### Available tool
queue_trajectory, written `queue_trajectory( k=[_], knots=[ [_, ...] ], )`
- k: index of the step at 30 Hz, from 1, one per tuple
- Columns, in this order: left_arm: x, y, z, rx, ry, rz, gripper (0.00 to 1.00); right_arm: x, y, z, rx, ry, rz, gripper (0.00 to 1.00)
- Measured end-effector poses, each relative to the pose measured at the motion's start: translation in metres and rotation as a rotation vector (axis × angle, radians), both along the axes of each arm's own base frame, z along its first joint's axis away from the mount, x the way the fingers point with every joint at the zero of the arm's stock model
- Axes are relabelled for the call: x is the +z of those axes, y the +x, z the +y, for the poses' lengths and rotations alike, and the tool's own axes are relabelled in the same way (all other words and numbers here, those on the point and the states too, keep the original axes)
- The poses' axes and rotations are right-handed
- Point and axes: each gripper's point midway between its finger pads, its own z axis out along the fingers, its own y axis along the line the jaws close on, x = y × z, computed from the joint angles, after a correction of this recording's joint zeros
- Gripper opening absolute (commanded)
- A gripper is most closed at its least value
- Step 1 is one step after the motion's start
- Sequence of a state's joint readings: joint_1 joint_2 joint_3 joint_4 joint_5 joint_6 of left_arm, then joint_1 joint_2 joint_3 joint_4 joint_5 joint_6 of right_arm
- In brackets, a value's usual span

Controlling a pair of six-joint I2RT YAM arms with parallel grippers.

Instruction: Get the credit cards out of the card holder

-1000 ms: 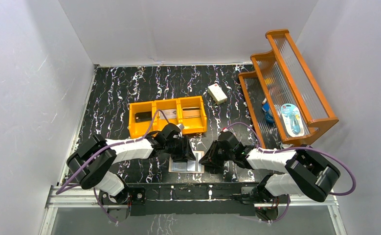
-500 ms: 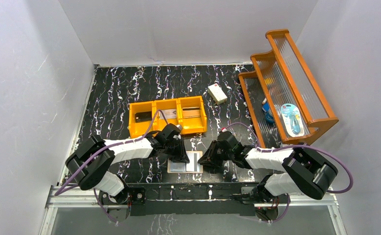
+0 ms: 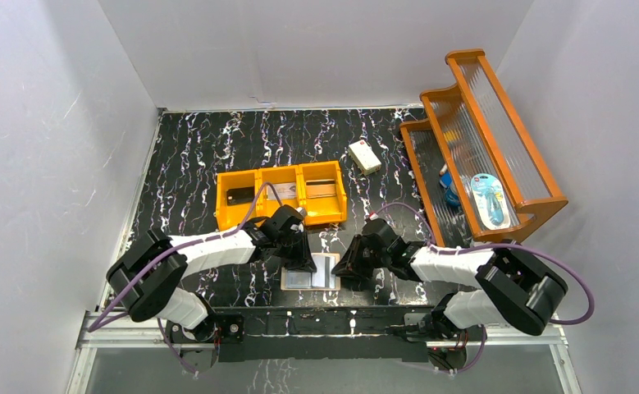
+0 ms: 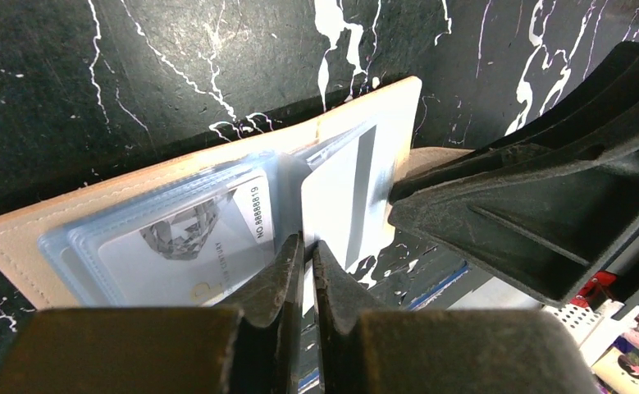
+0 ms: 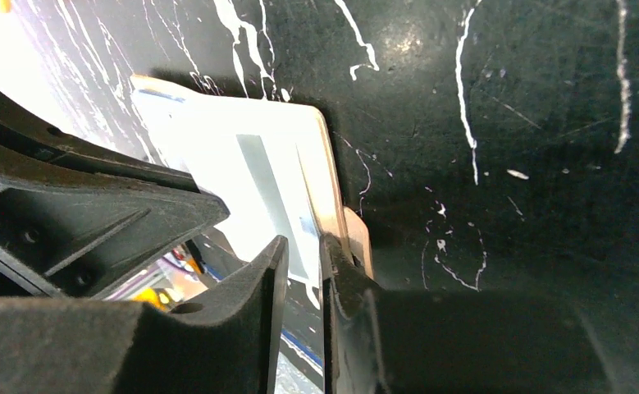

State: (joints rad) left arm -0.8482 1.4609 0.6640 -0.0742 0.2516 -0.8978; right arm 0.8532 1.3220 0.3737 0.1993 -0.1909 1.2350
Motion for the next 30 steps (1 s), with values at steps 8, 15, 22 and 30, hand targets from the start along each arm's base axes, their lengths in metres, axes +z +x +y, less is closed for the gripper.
queue_trajectory(
  k=[8, 15, 22, 30],
  knots=[
    [0.002, -0.001, 0.002, -0.002, 0.010, -0.002, 0.00, 0.035, 0.011, 0.005, 0.056, -0.005, -0.119, 0.31],
    [0.003, -0.001, 0.003, -0.003, 0.015, 0.001, 0.00, 0.041, 0.017, 0.022, 0.105, 0.019, -0.130, 0.30],
    [0.003, -0.001, 0.003, -0.003, 0.019, 0.002, 0.13, 0.001, 0.005, 0.015, 0.092, -0.038, -0.006, 0.30],
    [0.003, -0.003, 0.006, -0.016, 0.029, 0.003, 0.23, 0.000, 0.005, 0.015, 0.039, -0.004, 0.014, 0.29]
  ],
)
